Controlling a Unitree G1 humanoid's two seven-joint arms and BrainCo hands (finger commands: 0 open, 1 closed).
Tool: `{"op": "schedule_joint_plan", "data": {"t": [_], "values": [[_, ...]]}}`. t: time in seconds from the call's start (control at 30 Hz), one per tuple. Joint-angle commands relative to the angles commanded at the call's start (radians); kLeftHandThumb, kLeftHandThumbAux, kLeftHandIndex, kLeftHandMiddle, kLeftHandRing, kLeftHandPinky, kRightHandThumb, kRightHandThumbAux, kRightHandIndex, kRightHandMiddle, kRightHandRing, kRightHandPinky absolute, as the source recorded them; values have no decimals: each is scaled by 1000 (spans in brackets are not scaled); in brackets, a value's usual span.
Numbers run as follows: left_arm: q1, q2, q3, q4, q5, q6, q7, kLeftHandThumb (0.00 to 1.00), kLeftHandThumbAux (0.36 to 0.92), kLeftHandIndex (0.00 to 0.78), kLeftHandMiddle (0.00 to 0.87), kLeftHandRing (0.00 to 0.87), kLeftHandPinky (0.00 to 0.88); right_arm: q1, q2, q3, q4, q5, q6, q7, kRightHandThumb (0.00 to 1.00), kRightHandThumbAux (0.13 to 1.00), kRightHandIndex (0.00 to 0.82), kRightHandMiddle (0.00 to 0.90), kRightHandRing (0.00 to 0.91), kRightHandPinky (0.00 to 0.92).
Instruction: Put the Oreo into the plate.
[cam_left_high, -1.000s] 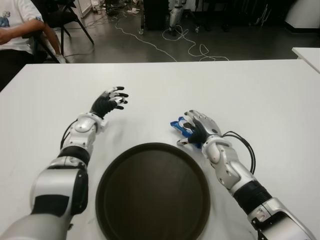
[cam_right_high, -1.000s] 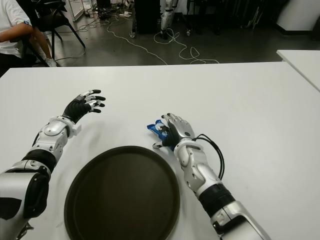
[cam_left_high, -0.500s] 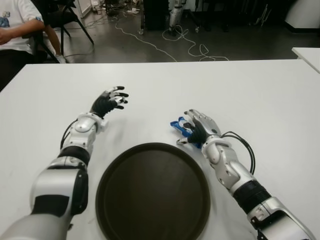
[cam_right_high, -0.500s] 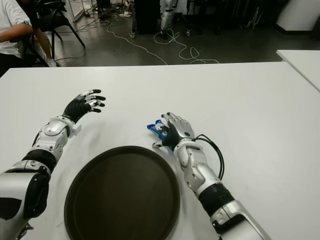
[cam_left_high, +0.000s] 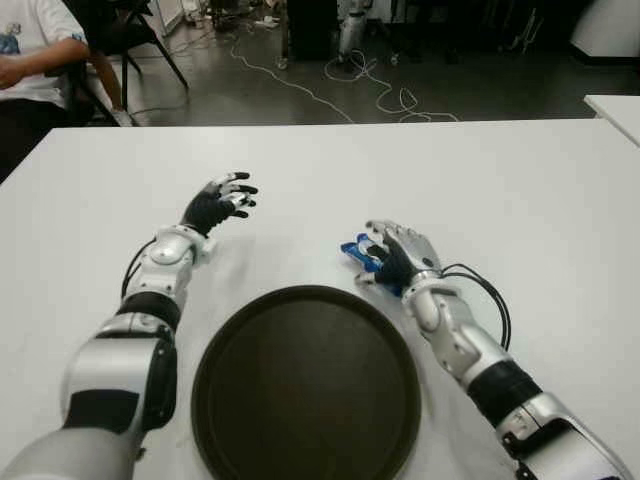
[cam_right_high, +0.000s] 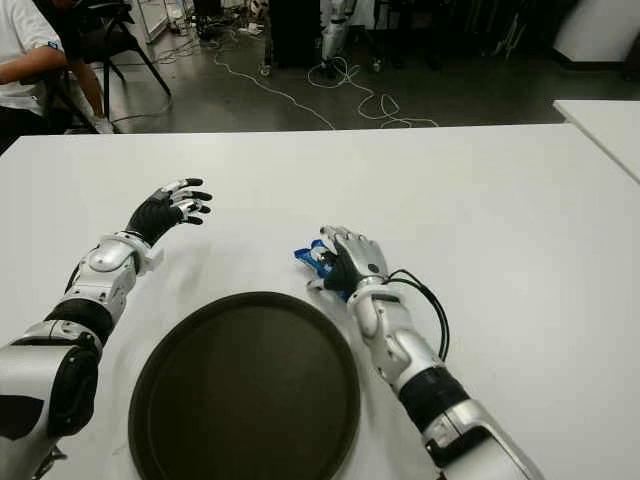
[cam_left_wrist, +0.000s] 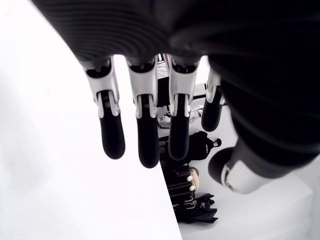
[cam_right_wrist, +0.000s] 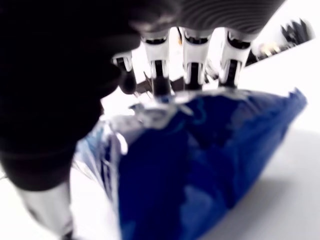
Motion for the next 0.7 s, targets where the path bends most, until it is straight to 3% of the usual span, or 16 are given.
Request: {"op": "schedule_joint_plan", "data": {"t": [0.1,0.23,0.7], "values": [[1,0,1,0,-1,-1,-1,91,639,185,295,308,342,0,-3,1,-6,-1,-4,-3,661,732,413,559,569,599],[0,-1,0,0,-1,1,1,87,640,187,296,307,339,3,-6,0,-21,1,-11,-9,681,729,426,648,647,650],[2,-2,2,-5,-3,-2,5,97,651,188,295,309,346,11,-11,-4,-49,2,-16,-17,683,730,432,709,716,713]]}}
